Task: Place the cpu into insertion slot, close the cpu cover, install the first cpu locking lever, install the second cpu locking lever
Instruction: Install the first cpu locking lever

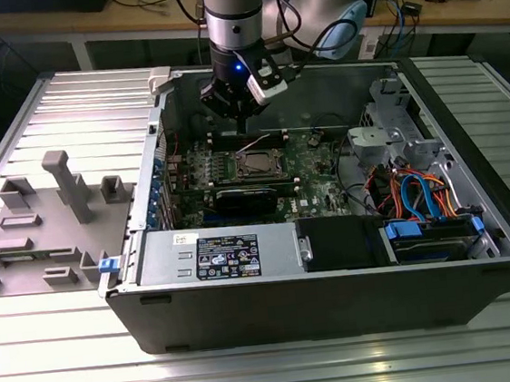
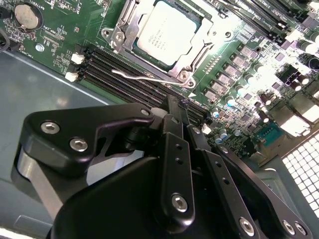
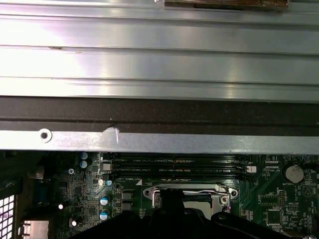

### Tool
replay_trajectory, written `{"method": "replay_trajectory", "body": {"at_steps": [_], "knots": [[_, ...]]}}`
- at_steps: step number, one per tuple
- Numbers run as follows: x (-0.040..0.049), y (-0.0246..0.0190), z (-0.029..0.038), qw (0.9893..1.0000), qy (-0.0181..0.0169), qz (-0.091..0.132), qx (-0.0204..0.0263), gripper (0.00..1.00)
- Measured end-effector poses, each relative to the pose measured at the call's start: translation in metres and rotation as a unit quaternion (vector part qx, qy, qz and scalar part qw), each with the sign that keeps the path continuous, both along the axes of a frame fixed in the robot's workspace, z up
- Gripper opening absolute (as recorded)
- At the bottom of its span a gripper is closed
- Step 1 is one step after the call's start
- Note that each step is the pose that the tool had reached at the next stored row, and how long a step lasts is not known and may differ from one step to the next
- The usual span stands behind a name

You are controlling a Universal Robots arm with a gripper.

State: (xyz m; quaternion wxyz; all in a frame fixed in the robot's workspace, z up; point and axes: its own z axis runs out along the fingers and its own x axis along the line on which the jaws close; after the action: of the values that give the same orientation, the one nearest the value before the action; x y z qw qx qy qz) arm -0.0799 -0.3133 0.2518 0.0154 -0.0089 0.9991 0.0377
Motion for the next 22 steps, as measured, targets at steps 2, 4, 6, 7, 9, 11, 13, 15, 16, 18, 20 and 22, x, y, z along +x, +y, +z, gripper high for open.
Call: {"method": "replay_trajectory", "body": {"at_steps": [2, 4, 6, 7, 9, 11, 13, 15, 16, 18, 20, 22], "knots": [[0.0000, -0.0005, -0.0006, 1.0000, 0.0000, 0.000, 0.0006, 0.11], [0.0000, -0.0030, -0.0020, 1.0000, 0.0000, 0.000, 0.0063, 0.11], [0.0010, -0.0033, -0.0050, 1.0000, 0.0000, 0.000, 0.0072, 0.11], [0.0020, -0.0033, -0.0060, 1.0000, 0.0000, 0.000, 0.0072, 0.11], [0.0039, -0.0032, -0.0072, 1.0000, 0.0000, 0.000, 0.0072, 0.11], [0.0048, -0.0032, -0.0083, 0.9999, 0.0000, 0.009, 0.0073, 0.11], [0.0049, -0.0032, -0.0092, 0.9996, 0.0003, 0.029, 0.0071, 0.11], [0.0050, -0.0032, -0.0092, 0.9995, 0.0003, 0.030, 0.0071, 0.11], [0.0050, -0.0032, -0.0095, 0.9995, 0.0003, 0.030, 0.0072, 0.11], [0.0050, -0.0032, -0.0096, 0.9995, 0.0003, 0.030, 0.0072, 0.11], [0.0050, -0.0032, -0.0096, 0.9995, 0.0002, 0.030, 0.0072, 0.11], [0.0050, -0.0032, -0.0096, 0.9995, 0.0003, 0.030, 0.0072, 0.11]]}}
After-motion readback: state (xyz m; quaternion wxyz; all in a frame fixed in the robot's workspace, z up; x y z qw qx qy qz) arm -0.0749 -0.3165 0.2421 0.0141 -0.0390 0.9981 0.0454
